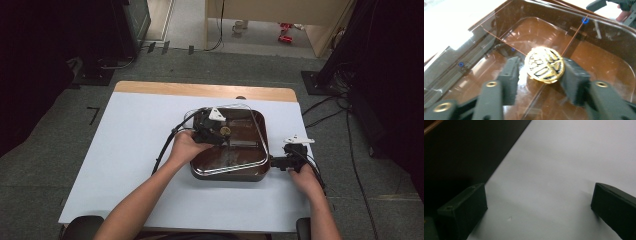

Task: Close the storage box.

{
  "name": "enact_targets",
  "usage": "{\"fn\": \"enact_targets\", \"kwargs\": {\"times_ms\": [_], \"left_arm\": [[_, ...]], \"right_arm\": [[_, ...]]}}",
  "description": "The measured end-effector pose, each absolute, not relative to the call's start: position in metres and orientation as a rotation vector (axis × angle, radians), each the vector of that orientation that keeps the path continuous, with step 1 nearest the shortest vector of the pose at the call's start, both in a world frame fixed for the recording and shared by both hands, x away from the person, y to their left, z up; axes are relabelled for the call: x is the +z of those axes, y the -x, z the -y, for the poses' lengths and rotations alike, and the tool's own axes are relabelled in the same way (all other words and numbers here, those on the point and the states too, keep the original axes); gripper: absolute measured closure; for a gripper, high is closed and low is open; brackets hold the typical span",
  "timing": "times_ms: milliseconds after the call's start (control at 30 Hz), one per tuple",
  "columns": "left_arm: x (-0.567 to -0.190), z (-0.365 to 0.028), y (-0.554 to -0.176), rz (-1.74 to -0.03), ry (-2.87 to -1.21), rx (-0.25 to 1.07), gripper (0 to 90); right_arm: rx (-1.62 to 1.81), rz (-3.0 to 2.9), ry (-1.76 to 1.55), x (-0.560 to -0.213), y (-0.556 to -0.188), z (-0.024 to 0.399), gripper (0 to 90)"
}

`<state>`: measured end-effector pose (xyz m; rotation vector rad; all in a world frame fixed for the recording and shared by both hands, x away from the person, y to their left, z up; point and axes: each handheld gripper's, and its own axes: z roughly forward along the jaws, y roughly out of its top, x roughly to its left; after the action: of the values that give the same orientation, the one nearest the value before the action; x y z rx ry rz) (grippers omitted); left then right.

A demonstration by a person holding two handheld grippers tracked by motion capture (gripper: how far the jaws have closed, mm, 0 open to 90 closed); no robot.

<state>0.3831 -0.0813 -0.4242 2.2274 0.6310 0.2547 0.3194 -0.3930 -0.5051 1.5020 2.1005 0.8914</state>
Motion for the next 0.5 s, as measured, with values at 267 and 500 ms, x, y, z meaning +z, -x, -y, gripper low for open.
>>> {"fn": "enact_targets", "kwargs": {"times_ms": [267, 500], "left_arm": [[-0.4204, 0.0829, -0.3864, -0.585, -2.254, 0.215, 59.4], [-0.4161, 0.0862, -0.3917, -0.466, -2.283, 0.171, 59.4]], "right_arm": [[0.892, -2.1, -1.501, -0.5052, -0.3195, 0.393, 0.0], [0.891, -2.1, -1.498, -0.5052, -0.3195, 0.3932, 0.0]]}}
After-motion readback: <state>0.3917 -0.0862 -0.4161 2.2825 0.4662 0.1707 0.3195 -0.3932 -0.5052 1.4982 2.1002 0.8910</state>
